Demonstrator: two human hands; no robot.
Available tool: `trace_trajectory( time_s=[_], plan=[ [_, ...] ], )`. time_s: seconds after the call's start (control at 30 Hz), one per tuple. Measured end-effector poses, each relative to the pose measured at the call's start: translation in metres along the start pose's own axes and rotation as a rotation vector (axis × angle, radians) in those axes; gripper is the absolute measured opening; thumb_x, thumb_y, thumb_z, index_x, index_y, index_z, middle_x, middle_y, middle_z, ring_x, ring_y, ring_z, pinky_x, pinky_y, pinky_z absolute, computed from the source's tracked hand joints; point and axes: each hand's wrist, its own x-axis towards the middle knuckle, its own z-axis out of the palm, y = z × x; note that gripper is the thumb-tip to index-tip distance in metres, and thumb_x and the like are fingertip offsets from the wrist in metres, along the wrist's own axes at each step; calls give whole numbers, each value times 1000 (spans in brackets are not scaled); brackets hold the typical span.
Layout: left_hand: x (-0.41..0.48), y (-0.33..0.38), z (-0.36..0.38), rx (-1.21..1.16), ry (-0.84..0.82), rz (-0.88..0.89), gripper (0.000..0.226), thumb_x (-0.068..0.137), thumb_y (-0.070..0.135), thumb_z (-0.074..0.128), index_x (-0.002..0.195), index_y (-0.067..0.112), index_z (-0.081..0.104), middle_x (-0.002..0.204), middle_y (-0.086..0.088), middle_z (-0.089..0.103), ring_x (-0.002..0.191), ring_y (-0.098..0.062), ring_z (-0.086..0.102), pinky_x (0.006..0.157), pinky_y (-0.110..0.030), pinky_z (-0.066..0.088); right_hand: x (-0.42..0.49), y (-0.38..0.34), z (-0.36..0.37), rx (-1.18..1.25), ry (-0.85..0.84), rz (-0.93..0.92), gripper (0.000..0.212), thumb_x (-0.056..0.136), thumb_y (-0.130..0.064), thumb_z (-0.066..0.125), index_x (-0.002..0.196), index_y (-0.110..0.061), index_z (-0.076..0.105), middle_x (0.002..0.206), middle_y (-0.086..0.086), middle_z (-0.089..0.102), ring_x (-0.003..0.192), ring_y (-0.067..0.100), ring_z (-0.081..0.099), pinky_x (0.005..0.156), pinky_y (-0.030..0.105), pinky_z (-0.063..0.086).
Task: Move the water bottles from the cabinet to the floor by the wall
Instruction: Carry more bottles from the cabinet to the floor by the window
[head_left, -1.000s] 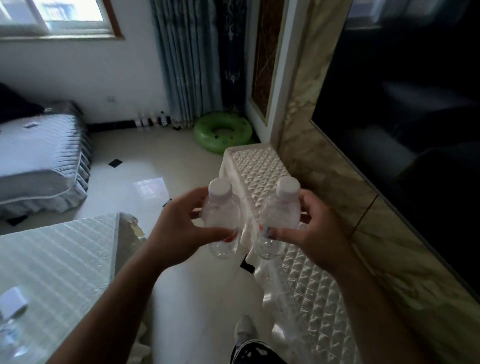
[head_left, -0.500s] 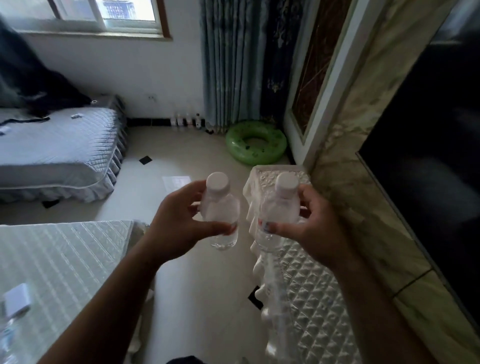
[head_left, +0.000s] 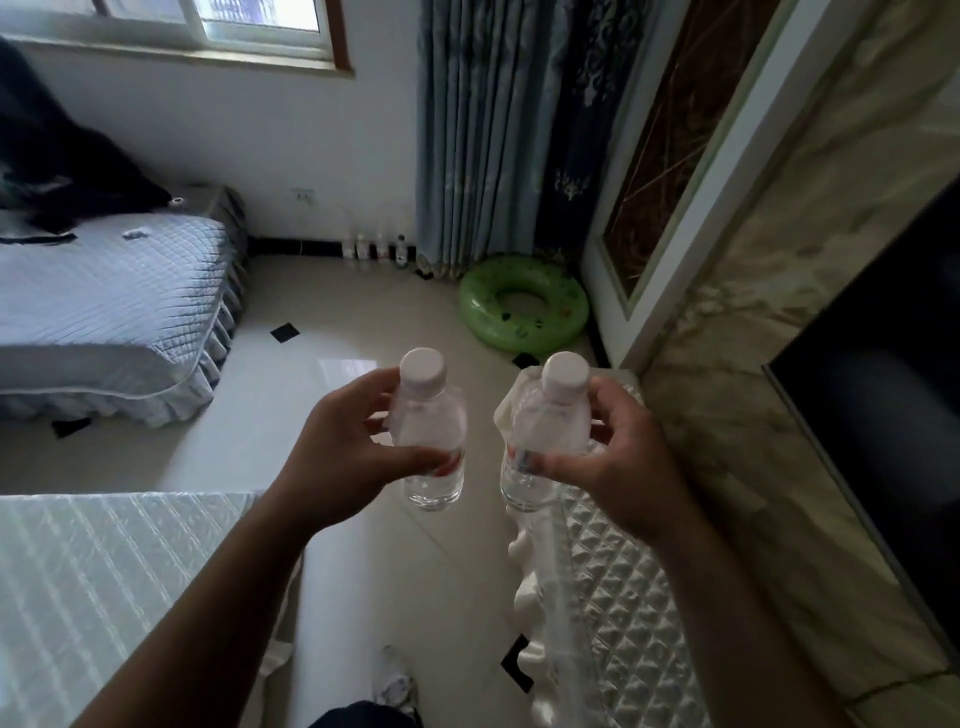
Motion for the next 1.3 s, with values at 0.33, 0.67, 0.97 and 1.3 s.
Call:
trace_trajectory(
  time_s=[0.33,0.67,0.97,1.3],
  plan=[
    [137,-40,-68,75,-3,37,75,49,39,90,119,30,64,106,13,71,100,-12,67,88,-34,54,142,-24,52,-25,10,-8,70,57,-34,93,118,-32,59,106,-9,71,98,8,67,85,40,58],
    [261,-66,-90,59,19,32,71,47,43,90,114,36,65,104,12,72,96,-14,69,85,-32,55,277,-13,66,10,-36,-1,70,57,-34,92,119,-35,59,108,-10,70,101,9,66,88,41,56],
    [403,-85,-96,87,112,36,79,49,46,90,121,30,63,108,10,72,101,-15,68,88,-34,55,444,-5,60,25,-124,-45,66,58,-28,92,116,-33,60,103,-11,71,95,5,67,82,29,56],
    [521,-109,-122,65,211,-2,73,49,44,89,117,34,63,105,10,72,97,-13,69,83,-24,55,591,-13,65,-28,-187,-106,71,55,-33,92,118,-34,59,107,-11,70,99,9,66,89,40,55]
  ],
)
